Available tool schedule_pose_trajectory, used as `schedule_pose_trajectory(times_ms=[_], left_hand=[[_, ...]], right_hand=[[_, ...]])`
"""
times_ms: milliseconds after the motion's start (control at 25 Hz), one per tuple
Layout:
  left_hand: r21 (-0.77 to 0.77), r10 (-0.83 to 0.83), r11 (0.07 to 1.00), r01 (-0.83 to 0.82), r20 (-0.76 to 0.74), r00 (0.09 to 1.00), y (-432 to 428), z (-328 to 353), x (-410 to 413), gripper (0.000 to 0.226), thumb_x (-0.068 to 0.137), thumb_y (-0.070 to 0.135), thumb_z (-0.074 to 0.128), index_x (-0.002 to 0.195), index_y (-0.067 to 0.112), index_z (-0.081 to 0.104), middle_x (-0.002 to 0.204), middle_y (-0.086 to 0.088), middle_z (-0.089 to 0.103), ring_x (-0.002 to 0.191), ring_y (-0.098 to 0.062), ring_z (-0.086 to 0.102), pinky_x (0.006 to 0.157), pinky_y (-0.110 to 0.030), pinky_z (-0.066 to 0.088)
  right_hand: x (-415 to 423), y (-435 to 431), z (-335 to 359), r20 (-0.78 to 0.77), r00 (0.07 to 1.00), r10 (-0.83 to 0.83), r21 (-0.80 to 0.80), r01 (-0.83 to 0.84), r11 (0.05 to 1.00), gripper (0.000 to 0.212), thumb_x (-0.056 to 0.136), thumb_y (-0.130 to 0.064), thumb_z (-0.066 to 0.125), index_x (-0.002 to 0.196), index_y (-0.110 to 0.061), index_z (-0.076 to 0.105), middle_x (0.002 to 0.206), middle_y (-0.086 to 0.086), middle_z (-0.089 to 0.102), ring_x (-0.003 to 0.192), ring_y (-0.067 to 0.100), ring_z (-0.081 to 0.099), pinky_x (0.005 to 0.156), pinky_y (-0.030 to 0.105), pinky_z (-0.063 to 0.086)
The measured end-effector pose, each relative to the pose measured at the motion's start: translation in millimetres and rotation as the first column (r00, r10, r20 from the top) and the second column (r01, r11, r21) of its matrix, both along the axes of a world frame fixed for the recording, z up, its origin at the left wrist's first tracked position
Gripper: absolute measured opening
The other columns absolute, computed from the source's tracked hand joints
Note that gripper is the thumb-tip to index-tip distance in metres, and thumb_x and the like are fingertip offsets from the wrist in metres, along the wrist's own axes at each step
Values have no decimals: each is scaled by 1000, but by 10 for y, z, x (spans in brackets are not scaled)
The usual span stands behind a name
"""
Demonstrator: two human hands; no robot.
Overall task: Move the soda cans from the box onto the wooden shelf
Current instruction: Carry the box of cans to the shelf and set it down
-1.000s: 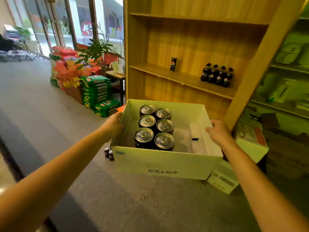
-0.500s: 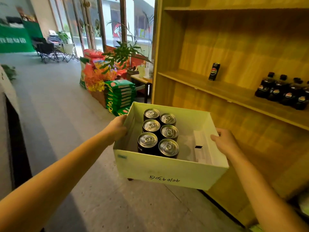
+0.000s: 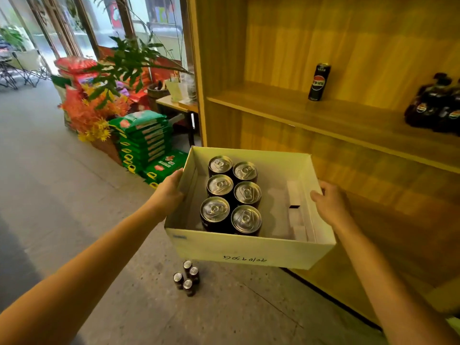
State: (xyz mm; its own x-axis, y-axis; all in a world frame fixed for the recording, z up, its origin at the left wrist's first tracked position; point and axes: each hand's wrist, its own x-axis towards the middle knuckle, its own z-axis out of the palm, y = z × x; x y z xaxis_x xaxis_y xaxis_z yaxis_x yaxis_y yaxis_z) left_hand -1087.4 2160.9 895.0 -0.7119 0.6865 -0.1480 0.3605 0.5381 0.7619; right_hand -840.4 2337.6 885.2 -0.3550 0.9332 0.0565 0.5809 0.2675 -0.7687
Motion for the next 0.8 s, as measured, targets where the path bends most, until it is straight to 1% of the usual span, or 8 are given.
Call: schedule_pose_trajectory(times_ms=[80, 240, 320, 400, 520, 640, 720, 800], left_hand=[[-26, -30, 999, 29, -44, 999, 346, -119, -195, 69, 84, -14, 42, 145, 16, 24, 142, -16, 41, 130, -34, 41, 103, -50, 40], [-91, -148, 986, 143, -50, 988, 932, -409, -522, 72, 84, -13, 44, 145, 18, 21, 142, -17, 41, 129, -35, 41, 101, -46, 41], [-122, -226, 968, 221, -29, 974, 1190, -603, -676, 72, 84, -11, 45, 146, 17, 19, 143, -18, 40, 129, -35, 42, 99, -45, 42], [-118, -303, 947, 300, -13, 953, 1396, -782, -794, 70, 84, -10, 47, 145, 14, 22, 141, -18, 42, 127, -34, 43, 97, -41, 43], [-63, -407, 911, 408, 33, 913, 1631, -1103, -980, 67, 82, -13, 46, 142, 11, 28, 135, -19, 47, 125, -35, 45, 96, -41, 42], [-74, -476, 877, 476, 16, 879, 1726, -1540, -1138, 69, 83, -12, 45, 143, 15, 26, 136, -18, 48, 125, -36, 46, 99, -46, 42], [-132, -510, 852, 507, 12, 860, 1764, -1871, -1219, 73, 84, -11, 44, 146, 21, 20, 138, -18, 46, 125, -35, 46, 100, -45, 41], [-161, -533, 832, 531, 32, 846, 1772, -2225, -1280, 74, 85, -10, 42, 147, 23, 17, 138, -19, 46, 124, -36, 46, 99, -44, 42]], right_hand=[[-168, 225, -110, 8, 999, -46, -6, 46, 999, 31, 93, -8, 42, 123, -8, 53, 123, 16, 59, 96, 25, 55, 75, 30, 39], [-352, 465, -299, 13, 988, -157, -63, 157, 986, 35, 94, -6, 40, 128, -6, 47, 128, 17, 56, 112, 30, 55, 78, 30, 42], [-418, 518, -423, 5, 974, -225, -95, 224, 970, 37, 94, -4, 39, 130, -5, 45, 132, 17, 52, 119, 31, 51, 89, 35, 43], [-458, 545, -604, 14, 959, -283, -116, 283, 952, 37, 94, -5, 39, 131, -6, 44, 132, 17, 53, 119, 32, 51, 95, 39, 42], [-512, 473, -981, 76, 923, -377, -96, 383, 919, 32, 94, -8, 40, 124, -7, 50, 117, 18, 61, 93, 34, 60, 80, 41, 48], [-581, 372, -1368, 93, 887, -453, -37, 458, 888, 28, 92, -3, 43, 116, -2, 55, 112, 23, 63, 82, 26, 56, 66, 24, 37], [-665, 313, -1704, 104, 872, -478, -27, 483, 875, 32, 92, -3, 43, 123, -1, 51, 122, 20, 59, 92, 19, 53, 77, 20, 37], [-739, 231, -2071, 92, 863, -496, -53, 502, 863, 36, 92, -4, 43, 129, -1, 46, 131, 18, 53, 111, 25, 53, 88, 25, 34]])
